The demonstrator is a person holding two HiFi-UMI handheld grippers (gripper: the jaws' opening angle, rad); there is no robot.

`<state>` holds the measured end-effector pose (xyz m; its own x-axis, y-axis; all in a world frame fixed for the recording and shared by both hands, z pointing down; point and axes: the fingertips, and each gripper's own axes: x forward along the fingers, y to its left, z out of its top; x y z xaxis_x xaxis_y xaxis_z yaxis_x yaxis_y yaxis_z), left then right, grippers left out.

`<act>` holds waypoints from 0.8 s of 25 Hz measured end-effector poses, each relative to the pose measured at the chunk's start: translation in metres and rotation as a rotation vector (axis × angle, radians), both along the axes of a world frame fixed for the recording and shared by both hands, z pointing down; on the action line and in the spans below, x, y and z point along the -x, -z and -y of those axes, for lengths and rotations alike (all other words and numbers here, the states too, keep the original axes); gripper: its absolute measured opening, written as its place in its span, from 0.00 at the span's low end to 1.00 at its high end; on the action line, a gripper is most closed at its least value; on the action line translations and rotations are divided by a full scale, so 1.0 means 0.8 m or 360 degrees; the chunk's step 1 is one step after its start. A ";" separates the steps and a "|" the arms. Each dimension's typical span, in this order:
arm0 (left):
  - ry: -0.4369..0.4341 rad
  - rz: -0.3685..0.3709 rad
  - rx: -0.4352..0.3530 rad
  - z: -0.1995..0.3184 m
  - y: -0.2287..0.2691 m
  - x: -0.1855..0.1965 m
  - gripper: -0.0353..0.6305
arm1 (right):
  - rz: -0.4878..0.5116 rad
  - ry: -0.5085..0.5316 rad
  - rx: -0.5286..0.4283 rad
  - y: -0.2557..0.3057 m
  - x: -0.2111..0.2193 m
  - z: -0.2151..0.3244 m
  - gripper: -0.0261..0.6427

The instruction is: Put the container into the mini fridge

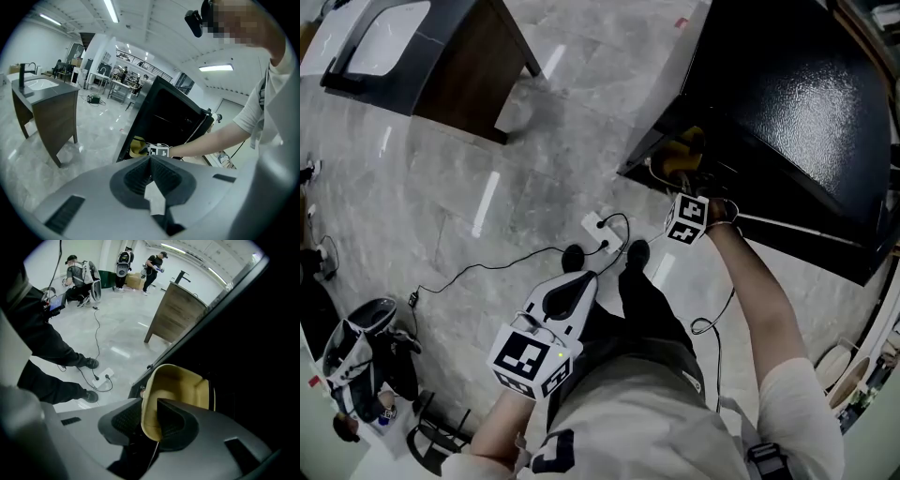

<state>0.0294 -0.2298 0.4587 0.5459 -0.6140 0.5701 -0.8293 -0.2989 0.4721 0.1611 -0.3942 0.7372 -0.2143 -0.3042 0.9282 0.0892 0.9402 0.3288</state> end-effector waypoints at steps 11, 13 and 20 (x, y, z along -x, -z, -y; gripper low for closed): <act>-0.0022 -0.0002 0.0083 0.001 -0.030 -0.001 0.13 | 0.0068 -0.0113 -0.0122 -0.007 0.001 0.048 0.19; -0.0029 -0.0002 0.0089 0.002 -0.032 -0.003 0.13 | 0.0072 -0.0138 -0.0156 -0.007 -0.002 0.055 0.19; 0.0003 0.0005 0.0104 -0.011 -0.037 0.004 0.13 | 0.0053 -0.0149 -0.0356 -0.001 -0.009 0.075 0.19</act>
